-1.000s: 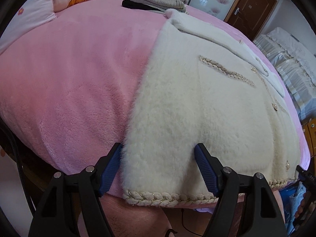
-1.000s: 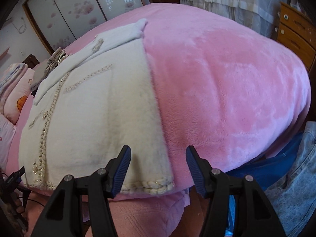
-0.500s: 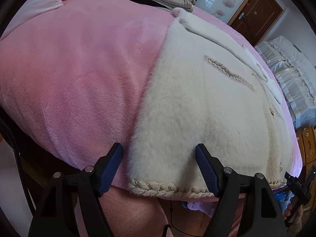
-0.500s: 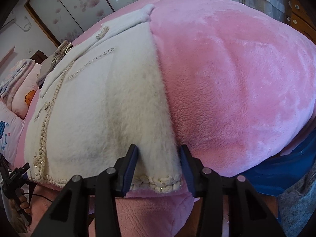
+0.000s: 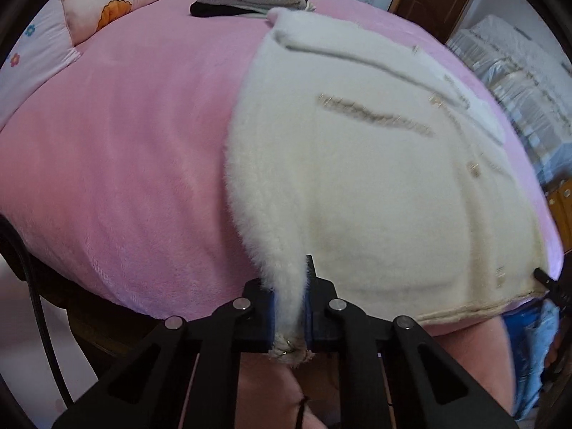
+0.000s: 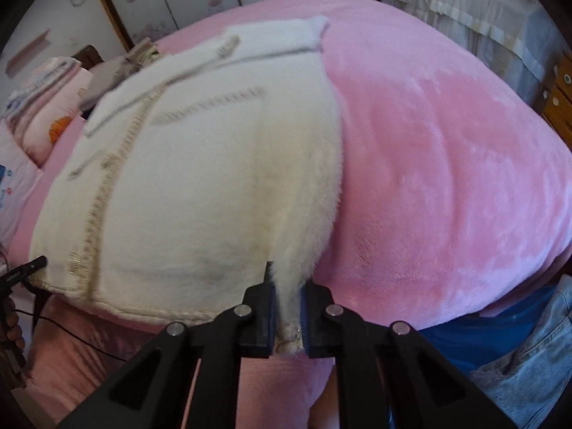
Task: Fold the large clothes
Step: 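Lift the held hem with both grippers and fold it onto the collar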
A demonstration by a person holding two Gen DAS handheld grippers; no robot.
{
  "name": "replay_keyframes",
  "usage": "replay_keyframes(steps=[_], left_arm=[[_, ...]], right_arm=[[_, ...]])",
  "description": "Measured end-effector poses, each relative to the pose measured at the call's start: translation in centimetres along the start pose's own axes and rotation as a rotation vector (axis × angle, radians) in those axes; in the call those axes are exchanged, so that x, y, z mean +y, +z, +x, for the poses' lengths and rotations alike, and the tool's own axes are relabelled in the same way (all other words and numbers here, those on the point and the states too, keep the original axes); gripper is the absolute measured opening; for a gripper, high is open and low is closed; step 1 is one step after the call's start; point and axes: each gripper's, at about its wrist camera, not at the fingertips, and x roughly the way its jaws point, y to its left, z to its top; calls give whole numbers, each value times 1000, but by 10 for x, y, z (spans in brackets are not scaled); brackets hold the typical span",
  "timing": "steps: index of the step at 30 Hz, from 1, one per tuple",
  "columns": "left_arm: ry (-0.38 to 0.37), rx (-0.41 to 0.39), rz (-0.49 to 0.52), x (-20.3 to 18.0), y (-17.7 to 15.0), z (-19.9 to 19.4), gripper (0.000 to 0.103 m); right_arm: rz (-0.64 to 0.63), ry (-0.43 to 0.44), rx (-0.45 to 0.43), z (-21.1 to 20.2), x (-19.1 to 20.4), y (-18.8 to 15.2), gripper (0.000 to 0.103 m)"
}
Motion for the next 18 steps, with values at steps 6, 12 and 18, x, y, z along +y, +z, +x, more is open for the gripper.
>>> replay_keyframes(steps=[6,12,18], left_arm=[[-166,-82,-91,-15,56,-47,9],[-199,-201,-134,-40,148,-62,9],[-114,-246,-206,-41,256,-15,9]], right_arm=[[23,139,-164,-59,7,58,8],[2,178,-261,-67,24,152,8],[92,112,-279,-11,18,250,8]])
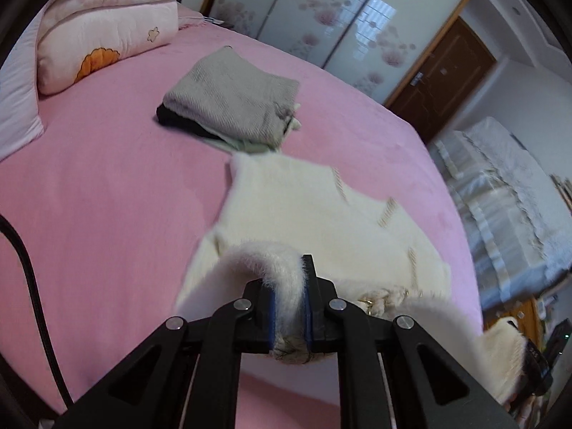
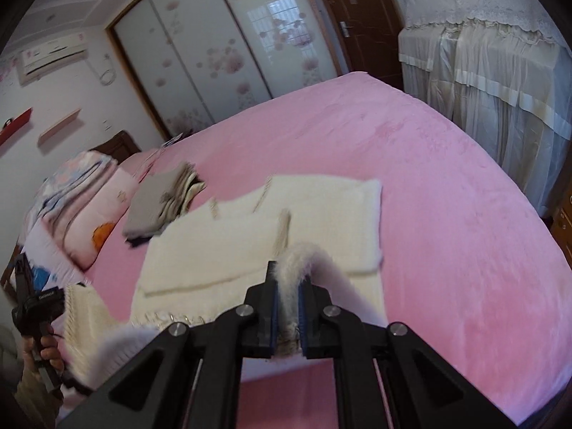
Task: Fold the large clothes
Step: 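Lift the held hem with both grippers and fold it onto the collar, then open both grippers and move them to the braided folded edge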
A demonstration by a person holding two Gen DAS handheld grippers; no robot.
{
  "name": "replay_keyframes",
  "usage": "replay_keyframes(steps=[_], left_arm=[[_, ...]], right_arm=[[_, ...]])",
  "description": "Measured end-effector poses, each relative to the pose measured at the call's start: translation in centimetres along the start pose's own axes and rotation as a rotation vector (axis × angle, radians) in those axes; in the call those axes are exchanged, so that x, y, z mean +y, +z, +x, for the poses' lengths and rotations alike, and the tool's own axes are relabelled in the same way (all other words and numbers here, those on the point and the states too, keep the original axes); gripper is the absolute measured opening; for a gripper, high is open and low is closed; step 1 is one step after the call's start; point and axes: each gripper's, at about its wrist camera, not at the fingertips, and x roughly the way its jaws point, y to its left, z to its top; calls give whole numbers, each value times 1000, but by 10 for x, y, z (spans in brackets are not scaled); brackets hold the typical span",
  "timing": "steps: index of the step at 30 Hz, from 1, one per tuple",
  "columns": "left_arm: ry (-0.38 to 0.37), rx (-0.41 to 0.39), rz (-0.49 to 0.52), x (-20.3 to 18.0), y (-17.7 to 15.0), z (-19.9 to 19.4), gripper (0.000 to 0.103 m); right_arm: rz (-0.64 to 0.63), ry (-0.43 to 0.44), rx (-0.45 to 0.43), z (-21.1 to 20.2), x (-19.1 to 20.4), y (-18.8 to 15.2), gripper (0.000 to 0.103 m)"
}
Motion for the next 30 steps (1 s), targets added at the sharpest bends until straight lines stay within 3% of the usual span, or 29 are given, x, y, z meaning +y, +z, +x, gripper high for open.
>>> replay_keyframes(steps=[5,7,8,10,18,19,20,22,24,30], left_arm=[[136,41,-20,10,37,94,11],[130,106,-51,21,39,133,16],[162,147,-58,24,39,151,16],[168,165,-57,29,37,166,16],[7,172,-41,37,47,147,23],[-14,166,-43,36,49,143,24],[-40,159,-48,35,52,137,26],[-62,152,-47,32,53,131,27],[-55,146,-9,24,56,129,28],[-43,126,71,11,55,126,30]], right_arm=[[113,-80,62,98,-30,32,8],[178,-72,125,135,-45,32,9],[212,-81,173,153,-51,28,11],[228,-120,197,173,-58,23,13],[274,70,138,160,-76,17,22],[278,83,124,154,-77,18,31],[271,76,95,147,-77,21,50],[245,73,39,134,-75,26,70],[176,43,16,128,-68,31,71],[-59,-70,74,145,-46,30,71]])
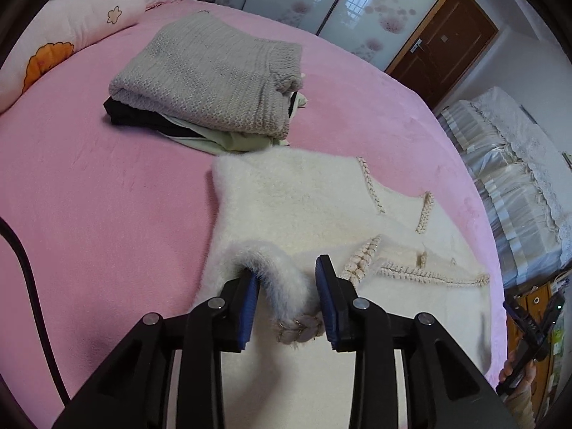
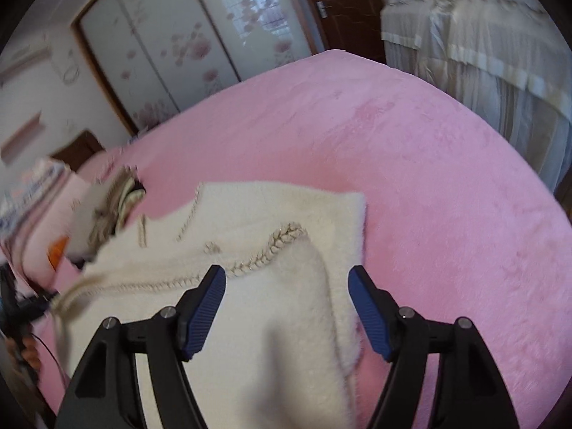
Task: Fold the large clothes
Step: 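Open both grippers and move them to the braided folded edge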
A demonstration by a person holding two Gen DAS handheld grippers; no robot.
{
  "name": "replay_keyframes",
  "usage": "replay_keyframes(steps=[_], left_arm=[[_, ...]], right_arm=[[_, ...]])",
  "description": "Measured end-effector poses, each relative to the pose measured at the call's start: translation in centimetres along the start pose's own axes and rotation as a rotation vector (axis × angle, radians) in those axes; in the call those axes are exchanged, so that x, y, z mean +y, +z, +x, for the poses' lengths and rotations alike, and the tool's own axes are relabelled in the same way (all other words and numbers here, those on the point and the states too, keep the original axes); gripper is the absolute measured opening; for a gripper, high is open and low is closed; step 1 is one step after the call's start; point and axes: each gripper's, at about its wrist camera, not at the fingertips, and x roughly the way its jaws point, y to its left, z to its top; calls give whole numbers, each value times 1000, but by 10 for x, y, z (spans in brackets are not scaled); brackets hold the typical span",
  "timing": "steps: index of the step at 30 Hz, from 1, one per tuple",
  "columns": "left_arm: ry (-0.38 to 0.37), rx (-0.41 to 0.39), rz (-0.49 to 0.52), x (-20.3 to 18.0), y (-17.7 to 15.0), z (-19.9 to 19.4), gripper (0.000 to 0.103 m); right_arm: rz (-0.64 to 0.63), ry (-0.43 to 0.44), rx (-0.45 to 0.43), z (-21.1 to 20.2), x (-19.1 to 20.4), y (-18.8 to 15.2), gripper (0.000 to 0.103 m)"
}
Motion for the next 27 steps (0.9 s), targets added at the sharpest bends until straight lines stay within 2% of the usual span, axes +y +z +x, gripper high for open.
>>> replay_keyframes(steps=[6,11,16,19,21,22,24,27], left_arm=[[-74,14,-81,13,7,-1,31],[-95,35,-87,10,13,-3,32],[-157,55,-64,1,18,-14,36],[-168,96,-45,-3,19,-14,48],[-208,125,-28,-6,18,-18,63],[-227,134,-14,-7,17,-20,63],[-198,118,53,-13,14,-27,63],[-42,71,195,-21,10,-26,66]], right_arm=[[-91,-55,57,35,11,4,71],[-112,-72,143,67,14,-1,71],[-130,-84,147,73,16,-8,71],[-123,-76,146,72,14,-8,71],[-122,-75,149,72,14,-8,71],[-124,-77,149,72,14,-8,71],[-128,-80,145,73,16,-8,71],[-130,-81,144,76,18,-8,71]])
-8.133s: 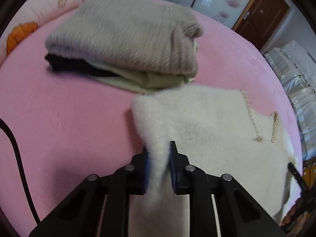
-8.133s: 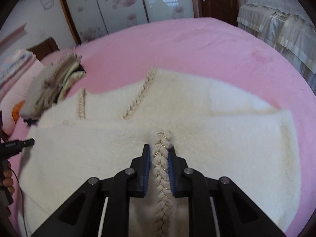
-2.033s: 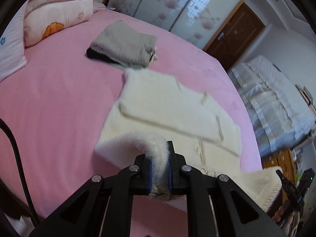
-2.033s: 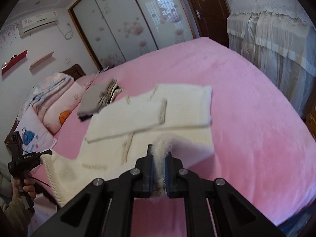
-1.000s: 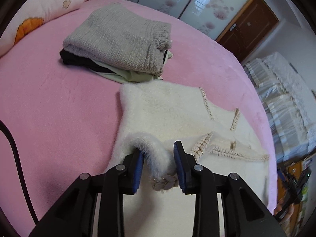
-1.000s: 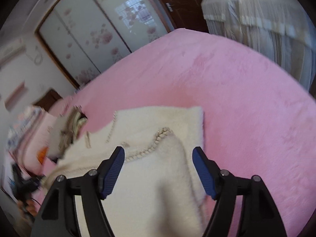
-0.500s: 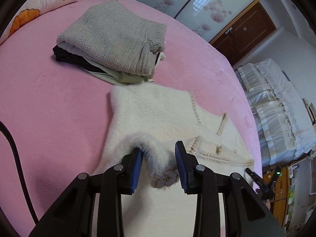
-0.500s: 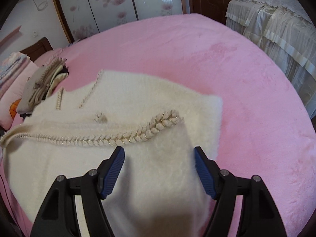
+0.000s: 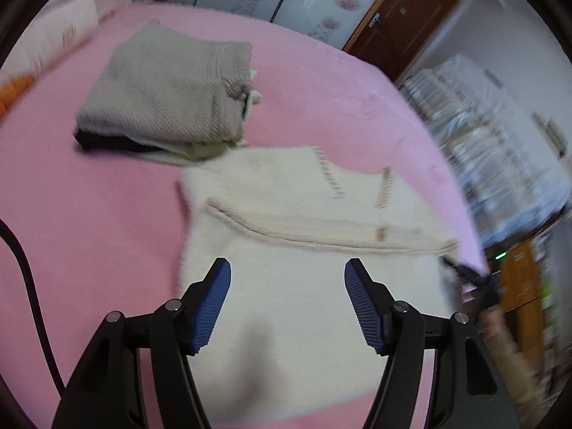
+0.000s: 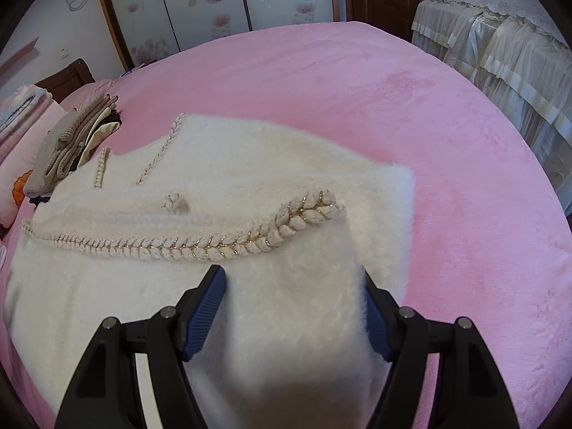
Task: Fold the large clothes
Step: 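Open both grippers and move them to the braided folded edge, then grasp the braided folded edge with both grippers and lift it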
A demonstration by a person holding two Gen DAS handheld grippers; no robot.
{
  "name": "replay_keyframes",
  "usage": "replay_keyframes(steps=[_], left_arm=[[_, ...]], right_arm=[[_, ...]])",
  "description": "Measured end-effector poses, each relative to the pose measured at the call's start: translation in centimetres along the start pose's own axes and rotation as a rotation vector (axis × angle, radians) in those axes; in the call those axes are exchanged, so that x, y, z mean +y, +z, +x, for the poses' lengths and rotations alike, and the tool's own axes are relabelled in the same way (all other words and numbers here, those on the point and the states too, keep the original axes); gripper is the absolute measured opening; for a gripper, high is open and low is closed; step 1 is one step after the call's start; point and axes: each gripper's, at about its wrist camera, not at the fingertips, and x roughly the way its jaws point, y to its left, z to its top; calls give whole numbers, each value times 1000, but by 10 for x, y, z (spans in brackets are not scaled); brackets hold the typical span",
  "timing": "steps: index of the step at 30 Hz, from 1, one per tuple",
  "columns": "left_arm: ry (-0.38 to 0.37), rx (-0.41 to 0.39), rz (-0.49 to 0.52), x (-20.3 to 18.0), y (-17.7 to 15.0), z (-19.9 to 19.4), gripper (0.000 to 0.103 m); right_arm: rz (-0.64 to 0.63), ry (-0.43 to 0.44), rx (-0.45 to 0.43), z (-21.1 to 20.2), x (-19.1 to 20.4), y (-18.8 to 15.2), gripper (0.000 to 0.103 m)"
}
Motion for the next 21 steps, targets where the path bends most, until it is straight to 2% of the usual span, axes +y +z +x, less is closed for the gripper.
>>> replay_keyframes(steps=[5,10,11,13,15,17,19,21], left_arm=[[186,32,150,8,0,44,66],[262,77,198,25,6,93,66],[262,75,201,27,7,98,62],[247,75,210,30,9,106,43],[278,48,233,27,7,108,21],[323,6,274,20,2,104,14],[377,-38,306,10,-7,95,10],[420,-75,315,0,-11,86,6]], right_arm=[[-3,2,1,2,1,1,69],[0,17,6,3,-1,2,61],[5,19,7,4,-1,2,58],[18,23,9,5,-3,2,53],[26,18,7,4,-4,2,44],[21,-7,1,2,-2,1,22],[0,-40,-29,-6,4,-2,15],[-26,-73,-63,-14,11,-5,12]])
